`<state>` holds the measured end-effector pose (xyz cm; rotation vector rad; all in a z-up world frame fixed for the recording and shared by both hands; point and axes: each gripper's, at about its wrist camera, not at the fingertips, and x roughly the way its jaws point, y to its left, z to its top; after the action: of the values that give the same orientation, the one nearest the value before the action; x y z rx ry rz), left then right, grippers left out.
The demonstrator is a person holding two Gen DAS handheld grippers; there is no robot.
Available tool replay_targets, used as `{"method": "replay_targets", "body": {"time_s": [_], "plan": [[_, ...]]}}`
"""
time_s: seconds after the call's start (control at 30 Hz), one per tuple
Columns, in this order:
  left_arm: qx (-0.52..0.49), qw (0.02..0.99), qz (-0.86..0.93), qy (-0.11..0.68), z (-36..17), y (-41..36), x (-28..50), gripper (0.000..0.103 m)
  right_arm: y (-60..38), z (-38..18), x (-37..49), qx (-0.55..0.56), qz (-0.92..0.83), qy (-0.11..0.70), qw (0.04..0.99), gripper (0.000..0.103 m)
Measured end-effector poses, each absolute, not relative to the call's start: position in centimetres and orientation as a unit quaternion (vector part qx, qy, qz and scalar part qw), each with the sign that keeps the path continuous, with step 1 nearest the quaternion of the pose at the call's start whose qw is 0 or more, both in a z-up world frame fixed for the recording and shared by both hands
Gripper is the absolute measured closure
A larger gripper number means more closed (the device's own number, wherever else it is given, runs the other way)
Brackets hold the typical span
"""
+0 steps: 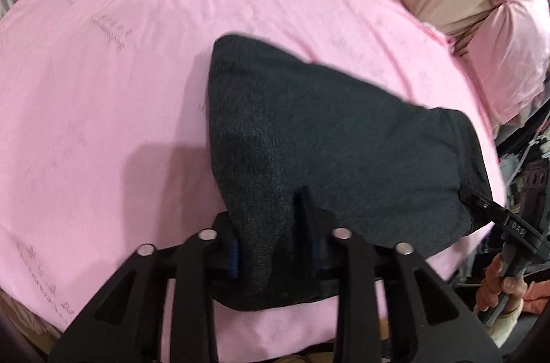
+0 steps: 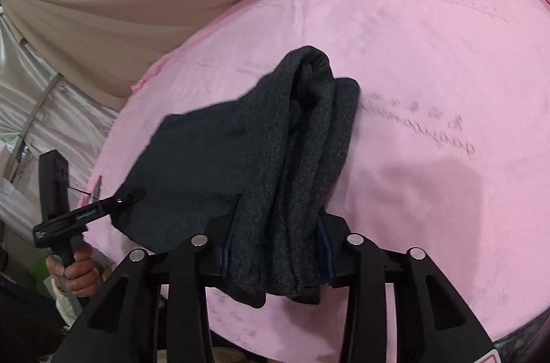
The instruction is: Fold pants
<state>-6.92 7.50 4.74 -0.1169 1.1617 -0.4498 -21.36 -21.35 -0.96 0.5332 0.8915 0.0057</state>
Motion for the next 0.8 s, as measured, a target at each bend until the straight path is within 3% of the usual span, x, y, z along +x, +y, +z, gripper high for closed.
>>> {"method": "replay_targets", "body": {"time_s": [0.17,0.23,0.43,0.8], "plan": [[-0.082,0.812,-0.21,0.539,4.0,7.4,-6.8,0.035,-22.1,-1.7,-21.9,0.295,0.021,0.409,0.863,0.045],[-0.081,0.812,-0.228,0.531,3.8,6.5,-7.0,0.014,-21.3,-1.5,-21.5,0.285,0.032,0.406,0.868,0.028],[-0.043,0.835,-0.207,0.509,3.5,4.1,-7.7,0.013,-18.0,-1.0,-20.2,0.209,0.023,0.4,0.892,0.007],[-0.033,0.847,-0.19,0.495,3.3,2.6,-6.4,0.013,-18.5,-1.2,-19.8,0.25,0.02,0.372,0.894,0.005]]}}
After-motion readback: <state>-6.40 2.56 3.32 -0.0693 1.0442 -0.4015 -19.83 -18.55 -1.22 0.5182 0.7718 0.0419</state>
